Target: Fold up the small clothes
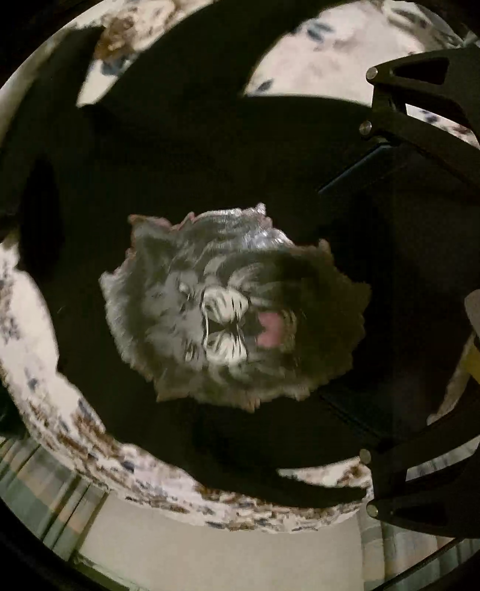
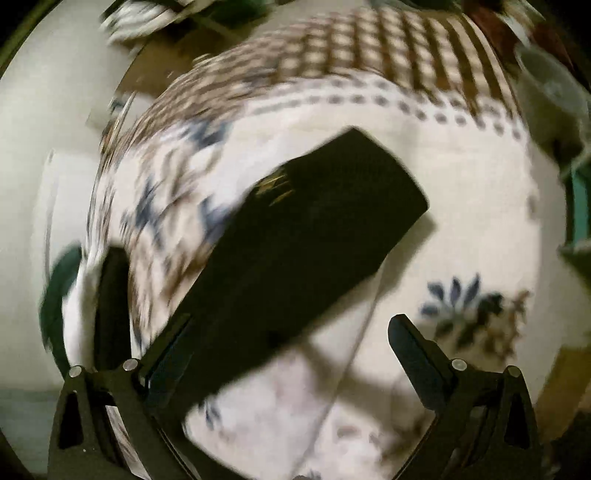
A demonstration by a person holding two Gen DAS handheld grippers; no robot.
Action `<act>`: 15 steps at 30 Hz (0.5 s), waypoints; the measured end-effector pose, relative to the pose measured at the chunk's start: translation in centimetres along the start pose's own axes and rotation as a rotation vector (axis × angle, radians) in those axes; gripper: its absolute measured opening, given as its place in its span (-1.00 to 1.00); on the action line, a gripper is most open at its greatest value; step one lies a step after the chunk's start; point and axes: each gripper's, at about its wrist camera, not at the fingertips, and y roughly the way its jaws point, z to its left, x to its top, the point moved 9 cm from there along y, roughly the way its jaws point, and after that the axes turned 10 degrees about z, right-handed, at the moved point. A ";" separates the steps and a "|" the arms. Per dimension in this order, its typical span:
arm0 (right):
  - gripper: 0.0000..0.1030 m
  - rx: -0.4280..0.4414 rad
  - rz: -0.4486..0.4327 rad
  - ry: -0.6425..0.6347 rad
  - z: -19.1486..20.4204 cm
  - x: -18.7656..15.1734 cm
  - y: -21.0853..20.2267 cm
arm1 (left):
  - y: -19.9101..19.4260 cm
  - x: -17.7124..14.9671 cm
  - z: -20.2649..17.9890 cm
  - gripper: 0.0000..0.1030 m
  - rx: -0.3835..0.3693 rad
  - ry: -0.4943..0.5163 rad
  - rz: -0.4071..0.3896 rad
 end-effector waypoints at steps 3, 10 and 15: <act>0.76 0.077 -0.047 0.070 -1.3 2.3 0.8 | 1.3 1.5 -1.5 1.00 -0.003 -0.003 0.002; 0.20 0.145 -0.143 0.067 1.2 5.7 2.1 | 3.6 3.5 -2.7 1.00 -0.007 -0.025 0.029; -0.74 0.056 -0.196 0.032 4.1 6.9 1.5 | 4.3 4.1 -2.3 1.00 -0.055 -0.057 0.041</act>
